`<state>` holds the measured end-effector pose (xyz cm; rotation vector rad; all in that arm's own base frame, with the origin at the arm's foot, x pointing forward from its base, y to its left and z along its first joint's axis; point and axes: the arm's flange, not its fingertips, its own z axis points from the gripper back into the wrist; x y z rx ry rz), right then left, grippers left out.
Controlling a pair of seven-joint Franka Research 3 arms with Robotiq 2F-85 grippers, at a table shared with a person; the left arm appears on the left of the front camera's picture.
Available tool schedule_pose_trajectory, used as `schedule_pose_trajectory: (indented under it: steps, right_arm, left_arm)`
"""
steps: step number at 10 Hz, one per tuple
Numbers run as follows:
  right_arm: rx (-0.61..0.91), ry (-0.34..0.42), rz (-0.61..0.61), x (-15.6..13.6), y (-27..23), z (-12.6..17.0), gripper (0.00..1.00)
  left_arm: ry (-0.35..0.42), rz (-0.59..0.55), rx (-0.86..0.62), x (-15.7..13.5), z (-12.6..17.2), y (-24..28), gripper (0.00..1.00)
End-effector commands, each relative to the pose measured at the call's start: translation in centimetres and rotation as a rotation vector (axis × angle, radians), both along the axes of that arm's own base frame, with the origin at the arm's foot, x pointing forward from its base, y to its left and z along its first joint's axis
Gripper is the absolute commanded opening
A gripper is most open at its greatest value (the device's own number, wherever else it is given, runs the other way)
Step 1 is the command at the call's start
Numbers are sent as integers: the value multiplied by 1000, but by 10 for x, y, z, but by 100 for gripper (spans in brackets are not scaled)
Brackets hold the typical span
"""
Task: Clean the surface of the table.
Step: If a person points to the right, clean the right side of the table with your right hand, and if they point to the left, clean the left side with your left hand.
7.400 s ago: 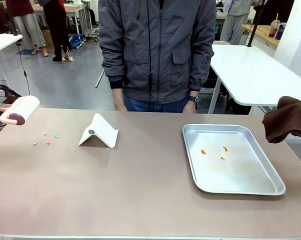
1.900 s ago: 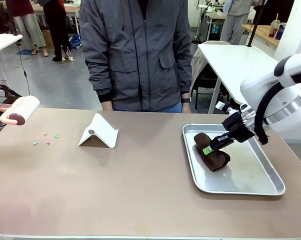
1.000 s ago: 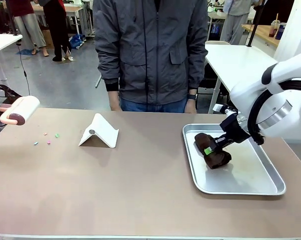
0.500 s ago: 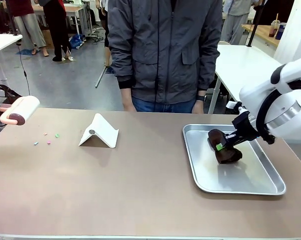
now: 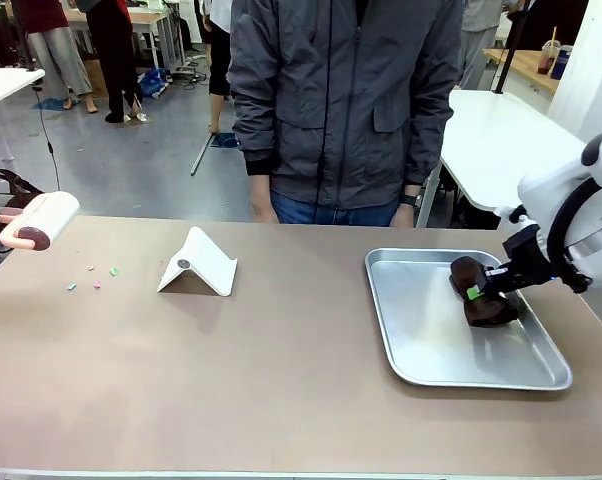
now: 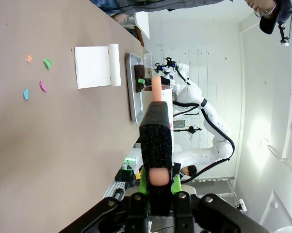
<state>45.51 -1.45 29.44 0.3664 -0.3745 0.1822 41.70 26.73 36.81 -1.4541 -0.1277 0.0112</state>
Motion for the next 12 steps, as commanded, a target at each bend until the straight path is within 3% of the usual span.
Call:
schedule_pose_trajectory:
  steps: [1,3,6,8,12]
  right_arm:
    - [25,-15,-48,-12,-17,-3,9]
    - [193,-50,-17,-16,-26,6,9]
    - [567,-90,-1,-20,-45,17,9]
    - [793,-63,-11,-23,-58,20,9]
    - [1320,20,138,-37,-81,37,9]
  left_arm:
    - [-3,-3,-2,-1,3,0,16]
    - [-3,-3,-2,-1,3,0,16]
    - [-3,-3,-2,-1,3,0,16]
    - [-3,-3,-2,-1,3,0,16]
    - [-3,-3,-2,-1,3,0,16]
